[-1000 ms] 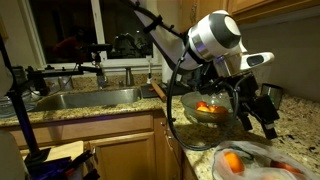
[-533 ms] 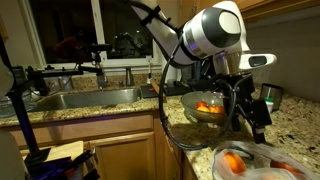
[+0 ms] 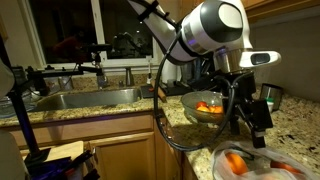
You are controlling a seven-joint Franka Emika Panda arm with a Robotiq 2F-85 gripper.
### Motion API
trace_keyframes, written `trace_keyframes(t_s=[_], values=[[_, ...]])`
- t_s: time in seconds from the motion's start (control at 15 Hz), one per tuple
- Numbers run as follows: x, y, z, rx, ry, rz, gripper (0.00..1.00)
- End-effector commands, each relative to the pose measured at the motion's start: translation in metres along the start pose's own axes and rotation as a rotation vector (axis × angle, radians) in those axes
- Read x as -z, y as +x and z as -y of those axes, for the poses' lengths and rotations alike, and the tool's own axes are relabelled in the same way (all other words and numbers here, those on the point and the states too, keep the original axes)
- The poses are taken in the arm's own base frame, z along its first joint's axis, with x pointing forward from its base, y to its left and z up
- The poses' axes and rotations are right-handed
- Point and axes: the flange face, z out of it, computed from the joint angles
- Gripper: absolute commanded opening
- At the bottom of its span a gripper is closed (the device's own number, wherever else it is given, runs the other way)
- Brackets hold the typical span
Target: Take one peach from the plastic and put it in the glass bowl
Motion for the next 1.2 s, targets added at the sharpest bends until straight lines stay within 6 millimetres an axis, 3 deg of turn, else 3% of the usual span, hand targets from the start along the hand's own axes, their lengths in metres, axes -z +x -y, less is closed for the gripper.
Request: trace_keyframes(t_s=[0.0, 1.13], values=[[0.003, -0.018, -0.021, -0.015, -0.008, 0.030, 1.00], [-0.026, -0.036, -0.033, -0.019, -0.010, 0.100, 1.00]])
